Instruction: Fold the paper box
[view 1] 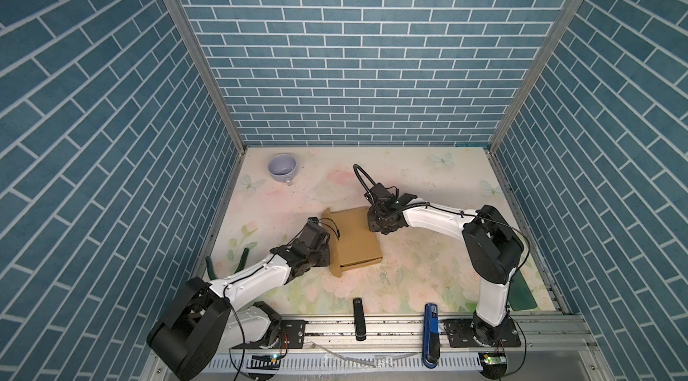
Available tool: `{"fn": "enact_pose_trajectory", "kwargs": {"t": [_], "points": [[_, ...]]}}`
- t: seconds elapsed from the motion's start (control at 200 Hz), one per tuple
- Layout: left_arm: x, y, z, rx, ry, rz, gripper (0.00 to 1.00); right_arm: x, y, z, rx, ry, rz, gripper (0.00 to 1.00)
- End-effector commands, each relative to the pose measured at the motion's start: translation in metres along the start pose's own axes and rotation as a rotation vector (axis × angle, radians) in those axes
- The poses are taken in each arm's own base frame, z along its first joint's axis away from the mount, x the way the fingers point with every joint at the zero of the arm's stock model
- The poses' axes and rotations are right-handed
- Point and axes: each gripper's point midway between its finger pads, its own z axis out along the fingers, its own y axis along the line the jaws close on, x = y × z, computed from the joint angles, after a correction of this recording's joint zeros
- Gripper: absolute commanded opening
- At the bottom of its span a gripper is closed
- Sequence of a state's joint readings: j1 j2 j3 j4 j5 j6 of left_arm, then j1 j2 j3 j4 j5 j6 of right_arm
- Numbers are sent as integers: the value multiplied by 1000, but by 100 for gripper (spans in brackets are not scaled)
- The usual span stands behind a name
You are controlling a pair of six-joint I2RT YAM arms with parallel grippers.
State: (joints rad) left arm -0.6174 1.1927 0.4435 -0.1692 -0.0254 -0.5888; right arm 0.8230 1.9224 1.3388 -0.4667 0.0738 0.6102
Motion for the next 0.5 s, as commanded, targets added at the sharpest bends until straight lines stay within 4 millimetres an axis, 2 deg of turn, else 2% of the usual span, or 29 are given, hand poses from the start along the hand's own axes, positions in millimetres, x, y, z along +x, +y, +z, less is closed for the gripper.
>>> {"fn": "enact_pose_trajectory", "kwargs": {"t": [0.0, 0.065, 0.165, 0.26, 0.35, 0.495], "points": [[3, -16, -3, 19, -17, -13, 24, -25, 7, -2, -41, -1, -83, 20], [6, -31, -3, 42, -20, -4, 24, -43, 1, -4, -40, -18, -89, 20], [11, -50, -2, 66, -22, 14, 24, -62, -23, -14, 16, -38, -69, 20], [14, -67, -2, 87, -13, 41, 24, -65, -48, -32, 93, -53, -52, 21], [18, -74, -3, 87, 5, 64, 25, -52, -69, -53, 163, -61, -32, 23], [19, -59, -12, 33, -3, 74, 27, -13, -86, -81, 153, -86, 78, 27]]}}
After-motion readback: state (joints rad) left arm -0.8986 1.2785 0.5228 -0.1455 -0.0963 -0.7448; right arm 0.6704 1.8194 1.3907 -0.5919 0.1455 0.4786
